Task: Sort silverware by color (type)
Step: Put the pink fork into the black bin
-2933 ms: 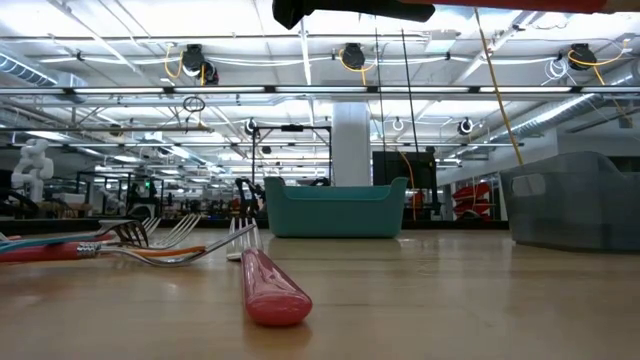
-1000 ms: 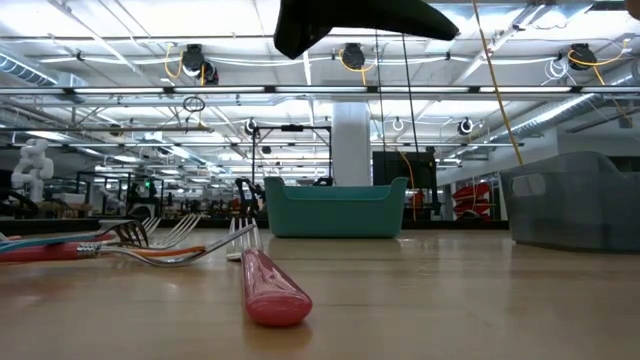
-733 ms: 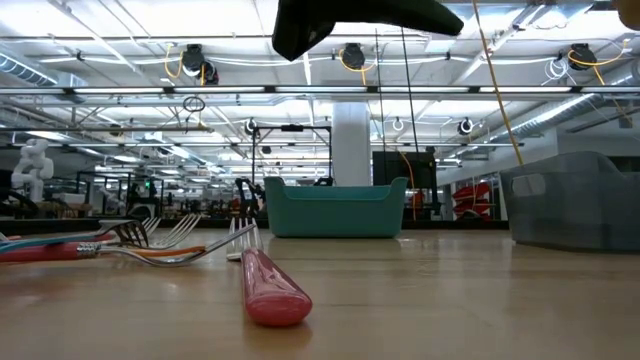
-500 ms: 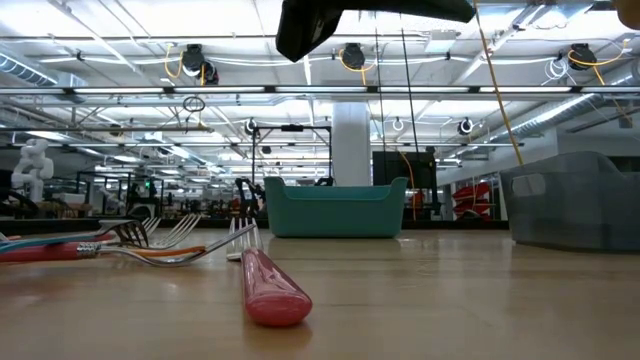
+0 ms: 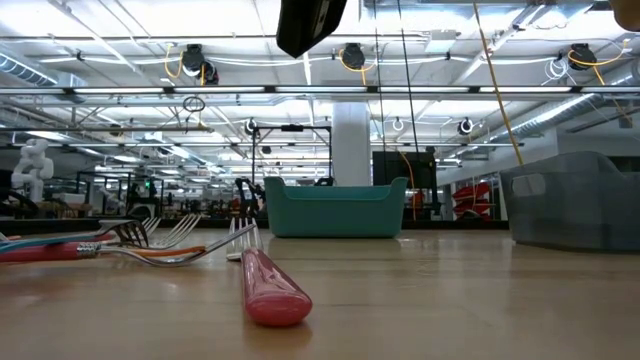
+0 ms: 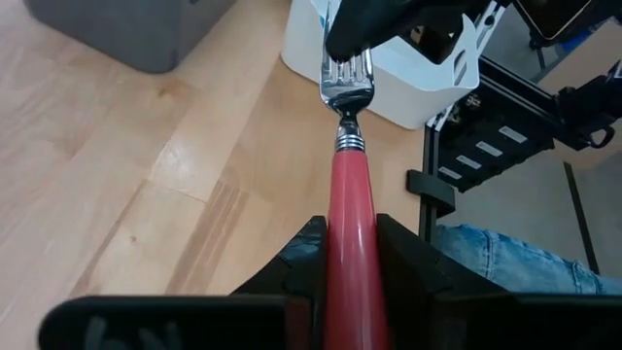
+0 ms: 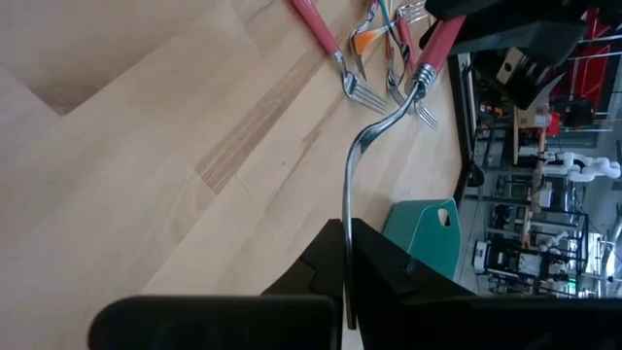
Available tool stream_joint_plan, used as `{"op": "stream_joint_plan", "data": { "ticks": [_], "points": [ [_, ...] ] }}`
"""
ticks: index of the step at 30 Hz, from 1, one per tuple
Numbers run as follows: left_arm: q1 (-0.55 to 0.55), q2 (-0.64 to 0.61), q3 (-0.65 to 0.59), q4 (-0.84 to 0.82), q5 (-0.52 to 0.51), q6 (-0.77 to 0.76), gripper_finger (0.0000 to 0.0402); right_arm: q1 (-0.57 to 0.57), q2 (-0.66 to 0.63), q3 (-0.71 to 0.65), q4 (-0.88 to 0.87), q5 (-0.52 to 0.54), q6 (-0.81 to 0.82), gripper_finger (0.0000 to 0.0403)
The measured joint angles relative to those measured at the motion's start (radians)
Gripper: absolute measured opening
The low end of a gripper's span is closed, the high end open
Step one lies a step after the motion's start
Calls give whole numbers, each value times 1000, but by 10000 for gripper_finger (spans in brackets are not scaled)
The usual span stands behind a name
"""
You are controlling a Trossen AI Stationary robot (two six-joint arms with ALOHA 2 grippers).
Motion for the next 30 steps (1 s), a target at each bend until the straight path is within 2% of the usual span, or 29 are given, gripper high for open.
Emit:
{"op": "stream_joint_plan", "data": {
  "ticks": [9, 22, 30],
  "points": [
    [0, 0, 0, -2, 0, 9, 63, 0, 0, 0, 17, -46, 21, 11],
    [2, -2, 0, -5, -8, 112, 63, 1, 0, 0, -14, -47, 94, 111],
    [2, -14, 30, -32, -6, 214, 63, 1, 0, 27, -149, -46, 193, 144]
  ]
}}
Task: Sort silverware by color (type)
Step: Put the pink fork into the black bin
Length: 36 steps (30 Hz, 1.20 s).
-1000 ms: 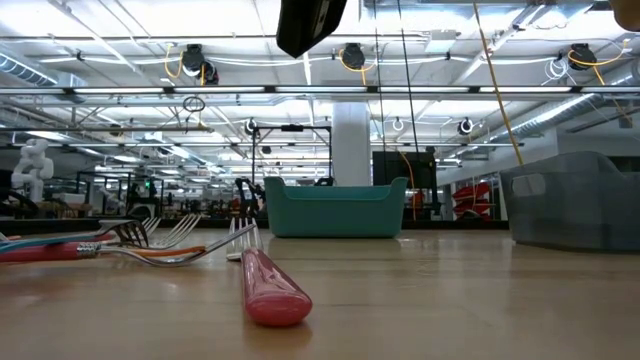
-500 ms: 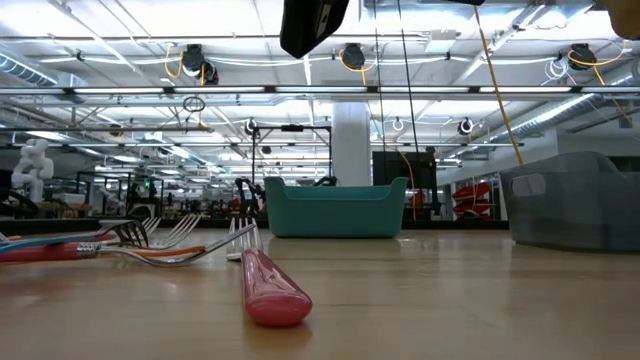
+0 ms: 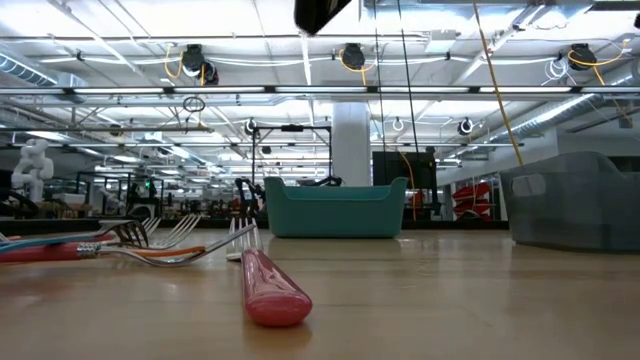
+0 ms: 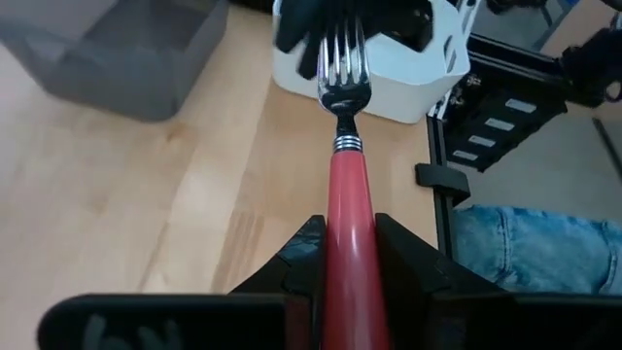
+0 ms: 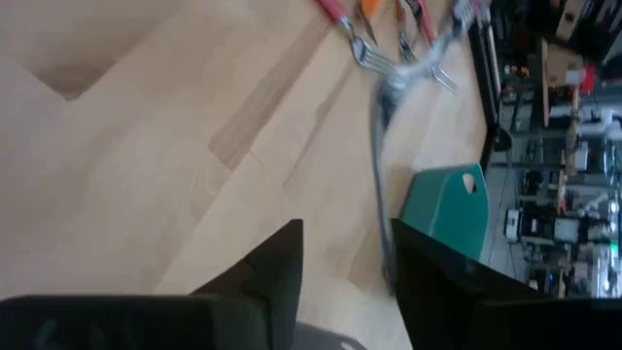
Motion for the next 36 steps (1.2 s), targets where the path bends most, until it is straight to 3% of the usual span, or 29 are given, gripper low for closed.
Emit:
{"op": "stream_joint_plan", "data": {
  "ticks": [7, 11, 15, 20, 28, 36],
  "points": [
    [0, -1, 94, -97, 7, 160, 63, 0, 0, 121, -354, -4, 298, 151],
    [1, -1, 126, -137, 6, 288, 63, 3, 0, 177, -553, -98, 498, 146],
    [20, -1, 136, -157, -43, 393, 63, 28, -35, 182, -545, -129, 522, 134],
    [73, -1, 136, -171, -62, 483, 63, 68, -107, 182, -550, -48, 673, 111],
    [154, 28, 137, -106, -63, 415, 63, 142, -185, 182, -552, 171, 807, 73],
    [210, 48, 136, 7, -61, 468, 63, 173, -328, 182, -544, 182, 839, 6]
  ]
}}
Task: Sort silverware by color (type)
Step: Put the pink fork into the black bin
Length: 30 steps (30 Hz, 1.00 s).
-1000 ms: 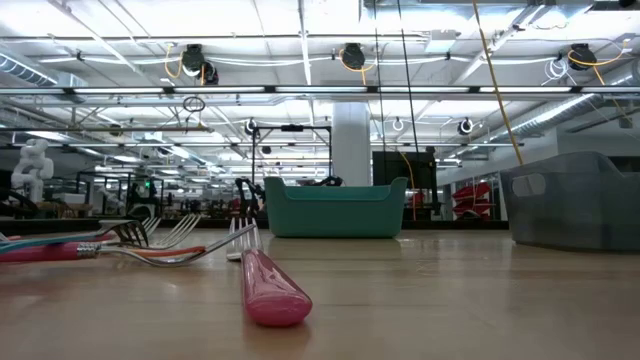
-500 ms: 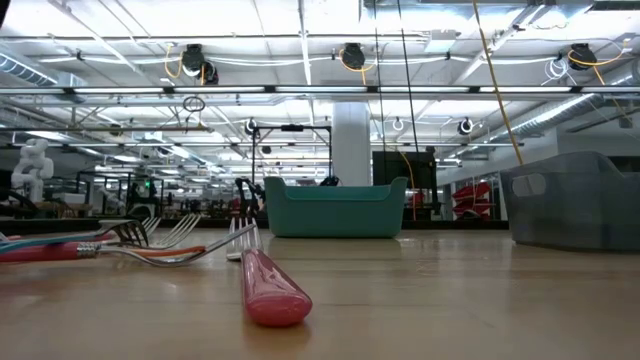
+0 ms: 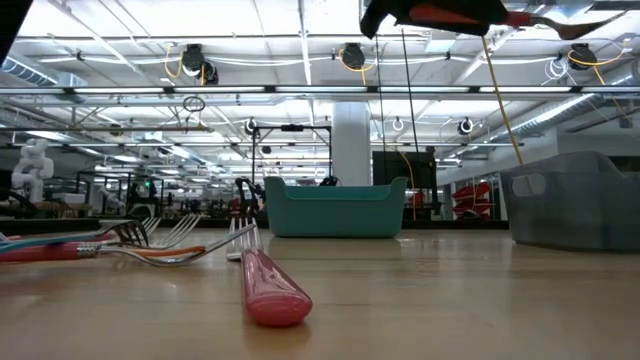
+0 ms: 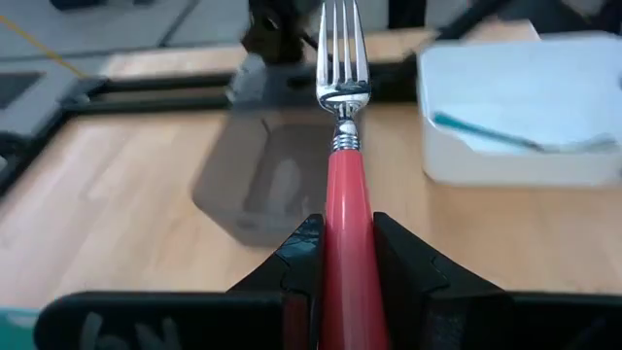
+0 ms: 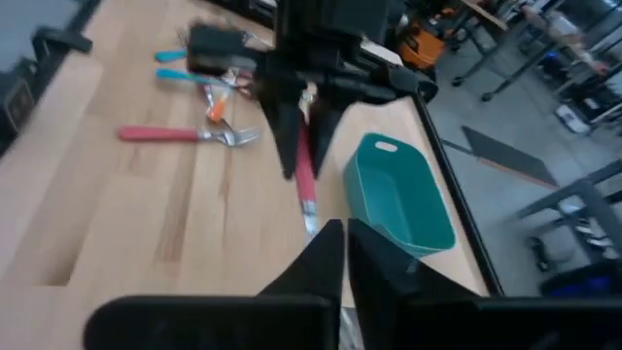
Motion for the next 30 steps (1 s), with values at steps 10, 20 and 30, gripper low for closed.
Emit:
{"op": "stream_joint_plan", "data": {
  "ticks": [10, 20, 30],
  "points": [
    [98, 34, 1, 119, 87, 23, 63, 64, -226, -141, 200, 32, -94, 2],
    [142, 101, 1, 224, 110, -50, 63, 83, -261, -330, 628, 182, -292, 4],
    [118, 356, 461, -29, 103, -84, 63, 87, -223, -335, 879, 180, -509, 4]
  ]
}}
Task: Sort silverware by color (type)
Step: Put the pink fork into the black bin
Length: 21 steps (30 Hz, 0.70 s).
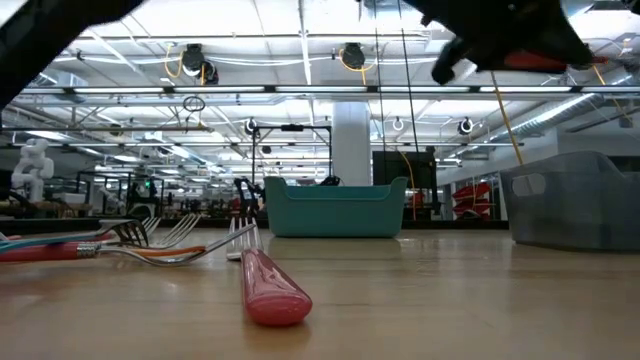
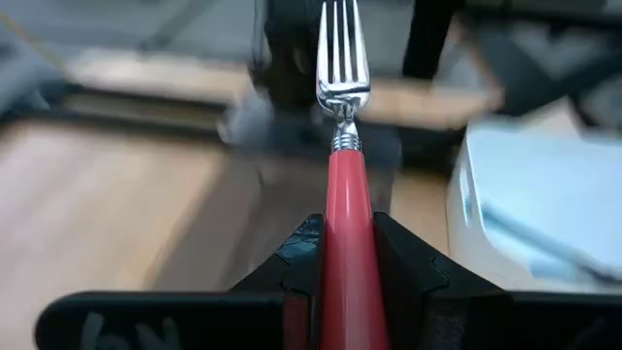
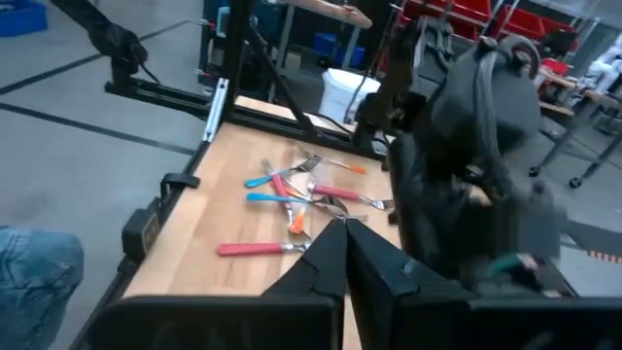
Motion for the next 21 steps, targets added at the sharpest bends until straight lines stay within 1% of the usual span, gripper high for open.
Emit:
{"op": "stream_joint_plan", "data": {
  "ticks": [1, 2, 3, 4, 5, 8, 12, 18, 21],
  "points": [
    [-1, 43, 83, -88, -6, -7, 63, 3, 0, 0, 21, 1, -19, 4],
    [0, 94, 155, -137, -18, -21, 63, 9, 2, 0, 41, 1, -34, 4],
    [4, 110, 147, -88, -32, -38, 63, 16, 4, 0, 48, 1, -47, 4],
    [11, 103, 102, -34, -30, -54, 63, 24, 5, 0, 50, 1, -55, 4],
    [16, 102, 85, -44, -32, -78, 63, 33, 6, 0, 60, 0, -57, 4],
    [36, 105, 96, -67, -33, -171, 63, 58, 6, 0, 66, 3, -61, 4],
    [40, 103, 110, -101, -34, -143, 63, 78, 6, 0, 68, 7, -69, 4],
    [26, 104, 109, -79, -33, -103, 64, 81, 6, 0, 68, 8, -69, 4],
    [27, 110, 109, -61, -34, -102, 78, 81, 6, 0, 68, 8, -69, 4]
  ]
}}
